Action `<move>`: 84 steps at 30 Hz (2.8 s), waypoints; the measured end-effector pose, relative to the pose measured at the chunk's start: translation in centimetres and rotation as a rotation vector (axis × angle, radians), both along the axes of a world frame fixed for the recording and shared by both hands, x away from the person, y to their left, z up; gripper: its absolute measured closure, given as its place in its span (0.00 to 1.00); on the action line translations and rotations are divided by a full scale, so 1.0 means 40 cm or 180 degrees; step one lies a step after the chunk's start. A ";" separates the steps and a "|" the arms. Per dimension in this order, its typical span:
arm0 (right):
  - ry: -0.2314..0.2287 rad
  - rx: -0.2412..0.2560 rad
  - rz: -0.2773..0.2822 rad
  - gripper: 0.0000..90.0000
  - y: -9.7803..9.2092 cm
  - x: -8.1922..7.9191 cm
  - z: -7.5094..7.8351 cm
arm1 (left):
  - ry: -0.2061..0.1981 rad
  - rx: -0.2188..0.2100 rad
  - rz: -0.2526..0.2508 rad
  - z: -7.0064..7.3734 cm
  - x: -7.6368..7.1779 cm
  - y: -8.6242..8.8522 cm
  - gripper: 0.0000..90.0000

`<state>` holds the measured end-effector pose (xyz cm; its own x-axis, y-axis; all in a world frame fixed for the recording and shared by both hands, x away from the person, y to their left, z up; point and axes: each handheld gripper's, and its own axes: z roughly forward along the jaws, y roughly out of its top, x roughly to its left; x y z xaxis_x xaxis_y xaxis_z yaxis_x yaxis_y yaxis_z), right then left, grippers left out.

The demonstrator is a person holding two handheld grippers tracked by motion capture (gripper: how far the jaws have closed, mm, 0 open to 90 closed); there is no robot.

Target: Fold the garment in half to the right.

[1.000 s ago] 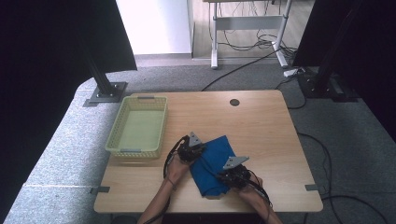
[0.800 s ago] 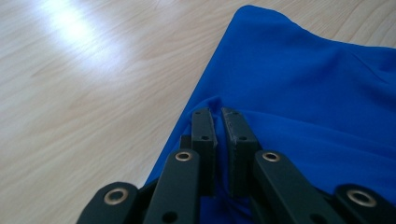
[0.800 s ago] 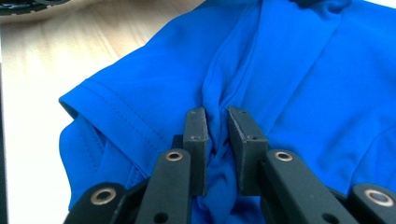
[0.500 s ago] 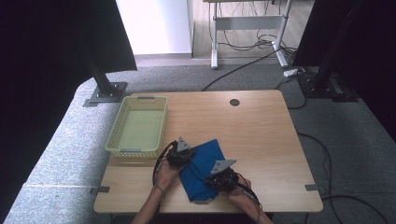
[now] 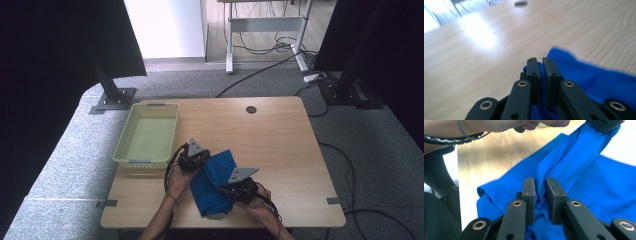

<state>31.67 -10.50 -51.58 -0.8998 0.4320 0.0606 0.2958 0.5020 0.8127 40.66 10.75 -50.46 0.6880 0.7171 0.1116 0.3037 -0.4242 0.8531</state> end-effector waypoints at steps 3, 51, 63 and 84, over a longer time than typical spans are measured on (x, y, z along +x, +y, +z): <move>-0.0065 0.0017 -0.0076 0.86 -0.025 -0.002 0.019 | -0.0052 -0.0051 -0.0061 0.018 0.009 -0.026 0.93; 0.0395 -0.0153 -0.0250 0.83 -0.084 0.028 -0.088 | 0.0665 -0.0104 -0.0403 -0.064 -0.031 0.023 0.28; 0.0404 -0.0117 -0.0232 0.81 -0.086 0.029 -0.090 | 0.0679 0.0269 -0.0449 -0.120 -0.104 0.006 0.22; 0.0081 -0.0264 -0.0391 0.23 -0.042 0.060 -0.035 | 0.0644 0.0288 -0.0520 -0.129 -0.109 0.005 0.11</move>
<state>34.06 -12.17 -52.98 -0.8385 0.5433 0.0422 0.3790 0.5259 0.7614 36.30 10.96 -55.61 0.8086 0.5881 0.0186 0.3854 -0.5533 0.7385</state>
